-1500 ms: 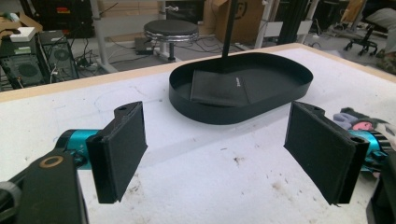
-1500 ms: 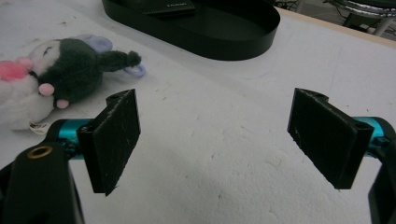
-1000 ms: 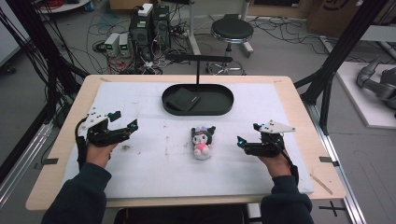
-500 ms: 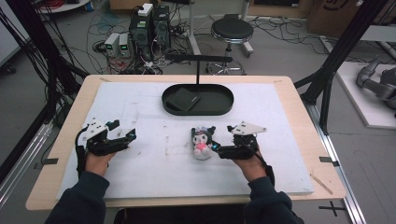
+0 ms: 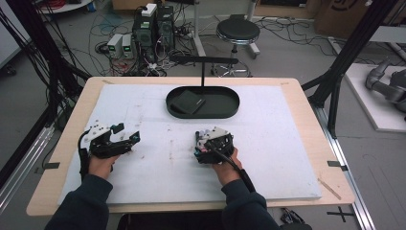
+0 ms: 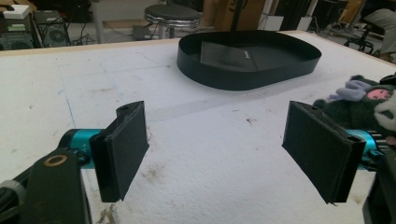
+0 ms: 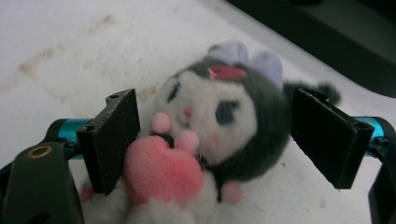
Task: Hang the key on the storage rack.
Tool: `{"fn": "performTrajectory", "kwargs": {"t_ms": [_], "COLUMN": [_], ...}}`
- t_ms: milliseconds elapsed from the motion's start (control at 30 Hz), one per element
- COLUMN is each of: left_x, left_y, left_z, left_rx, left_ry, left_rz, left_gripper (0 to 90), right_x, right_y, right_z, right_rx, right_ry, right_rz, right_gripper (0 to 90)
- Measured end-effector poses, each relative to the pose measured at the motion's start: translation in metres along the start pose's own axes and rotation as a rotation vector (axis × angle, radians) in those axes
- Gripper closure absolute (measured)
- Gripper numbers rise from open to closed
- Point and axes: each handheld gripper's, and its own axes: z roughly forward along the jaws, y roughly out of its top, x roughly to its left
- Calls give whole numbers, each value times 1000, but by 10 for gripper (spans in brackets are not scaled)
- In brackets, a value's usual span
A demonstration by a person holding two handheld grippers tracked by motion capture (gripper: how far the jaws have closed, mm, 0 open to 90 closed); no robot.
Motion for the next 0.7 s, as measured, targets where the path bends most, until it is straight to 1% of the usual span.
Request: {"fn": "performTrajectory", "kwargs": {"t_ms": [67, 133, 167, 267, 300, 333, 400, 433, 467, 500, 533, 567, 633, 700], "left_x": [0, 0, 0, 1, 1, 2, 2, 1, 1, 1, 0, 0, 0, 0], "left_y": [0, 0, 0, 0, 0, 0, -1, -1, -1, -1, 0, 0, 0, 0], "left_z": [0, 0, 0, -1, -1, -1, -1, 0, 1, 1, 1, 2, 2, 2], "left_rx": [5, 6, 3, 0, -1, 1, 3, 0, 2, 3, 3, 1, 1, -1], "left_ry": [-4, -5, -4, -3, -3, -5, -5, -8, -8, -9, -10, -11, -12, -14], "left_rz": [0, 0, -3, -13, -15, -19, -18, -22, -21, -21, -21, -22, -24, -25], "left_gripper": [218, 219, 219, 219, 219, 219, 220, 220, 221, 221, 221, 221, 221, 221], "right_x": [-2, -9, -14, -33, -41, -48, -60, -64, -66, -65, -63, -59, -49, -39], "right_y": [0, 0, -1, -3, -4, -5, -5, -5, -5, -4, -4, -3, -1, 0], "right_z": [0, -3, -5, -15, -20, -24, -32, -35, -36, -37, -36, -34, -27, -19], "right_rx": [16, 15, 24, 23, 13, 3, -25, -41, -62, -73, -81, -81, -67, -44], "right_ry": [15, 46, 67, 125, 131, 135, 140, 133, 138, 155, 163, 162, 174, 166], "right_rz": [-8, -49, -70, -131, -143, -121, -87, -71, -64, -50, -56, -72, -104, -113], "right_gripper": [247, 292, 326, 543, 528, 509, 429, 387, 360, 339, 307, 287, 262, 242]}}
